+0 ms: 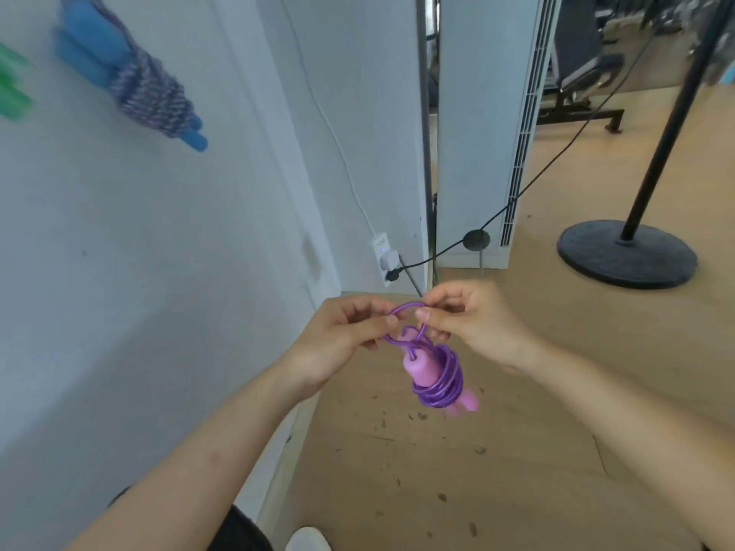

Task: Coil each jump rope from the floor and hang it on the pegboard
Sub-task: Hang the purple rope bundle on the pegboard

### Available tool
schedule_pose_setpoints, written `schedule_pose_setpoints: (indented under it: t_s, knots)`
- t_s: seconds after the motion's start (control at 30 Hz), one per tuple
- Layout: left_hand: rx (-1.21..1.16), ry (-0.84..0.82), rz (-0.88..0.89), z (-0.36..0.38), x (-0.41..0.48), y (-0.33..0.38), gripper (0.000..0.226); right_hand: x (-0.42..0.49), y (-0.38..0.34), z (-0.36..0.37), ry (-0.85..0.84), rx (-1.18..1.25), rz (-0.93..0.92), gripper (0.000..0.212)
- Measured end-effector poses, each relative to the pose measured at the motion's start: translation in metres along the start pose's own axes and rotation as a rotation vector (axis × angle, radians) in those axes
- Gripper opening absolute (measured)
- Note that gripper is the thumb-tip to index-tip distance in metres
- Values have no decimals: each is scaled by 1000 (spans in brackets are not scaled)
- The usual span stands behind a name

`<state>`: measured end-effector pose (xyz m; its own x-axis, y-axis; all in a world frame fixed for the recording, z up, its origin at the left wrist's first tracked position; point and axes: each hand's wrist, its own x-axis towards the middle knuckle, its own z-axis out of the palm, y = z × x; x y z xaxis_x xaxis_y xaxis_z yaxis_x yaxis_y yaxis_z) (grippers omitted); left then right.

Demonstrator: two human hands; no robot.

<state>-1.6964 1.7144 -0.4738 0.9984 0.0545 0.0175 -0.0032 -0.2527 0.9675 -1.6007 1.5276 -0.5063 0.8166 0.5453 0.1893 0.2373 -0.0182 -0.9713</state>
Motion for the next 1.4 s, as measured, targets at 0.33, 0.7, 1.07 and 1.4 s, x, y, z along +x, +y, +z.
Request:
schedule_pose_setpoints:
  t_s: [0.33,0.7,1.07,1.4]
  knots:
    - [37,364,83,-45,-41,72,14,42,-74,50,-78,236,-160,6]
    - [131,685,322,-89,-82,180,14,86,-215,98,-184,320,-429,5]
    - [250,756,422,-110,-97,307,10,108,-353,91,-280,341,-543,9]
    - [490,864,468,-165,-109,416,10,133,-457,93,-379,447,-542,10]
